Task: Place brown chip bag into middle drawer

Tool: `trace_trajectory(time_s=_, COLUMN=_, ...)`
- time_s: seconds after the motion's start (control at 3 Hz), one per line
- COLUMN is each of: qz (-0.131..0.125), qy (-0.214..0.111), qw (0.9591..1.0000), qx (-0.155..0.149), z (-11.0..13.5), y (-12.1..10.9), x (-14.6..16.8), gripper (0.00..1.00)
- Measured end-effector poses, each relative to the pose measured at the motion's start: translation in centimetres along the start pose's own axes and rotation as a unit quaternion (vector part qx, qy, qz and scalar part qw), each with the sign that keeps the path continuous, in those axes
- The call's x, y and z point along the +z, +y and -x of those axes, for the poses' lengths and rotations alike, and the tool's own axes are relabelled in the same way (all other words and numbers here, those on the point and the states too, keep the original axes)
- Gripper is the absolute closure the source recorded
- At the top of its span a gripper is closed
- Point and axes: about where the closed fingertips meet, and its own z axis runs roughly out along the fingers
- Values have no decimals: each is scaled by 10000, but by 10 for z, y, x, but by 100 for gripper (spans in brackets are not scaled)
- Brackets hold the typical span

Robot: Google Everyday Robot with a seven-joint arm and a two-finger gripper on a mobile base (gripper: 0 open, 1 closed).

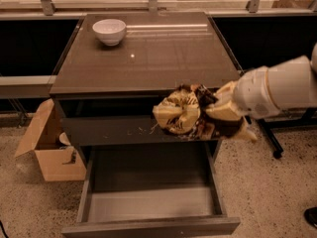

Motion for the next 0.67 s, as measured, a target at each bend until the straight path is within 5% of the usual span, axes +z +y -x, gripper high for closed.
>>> trace_trajectory(time_s=0.33, qz=50, qy=227, qw=9986, qx=484, z=-58, y=39, x=18, gripper=100)
trace_trajectory(time_s=0.67, qz=51, qy=224, qw=9986, qx=481, z=-59, y=39, x=19, gripper=100)
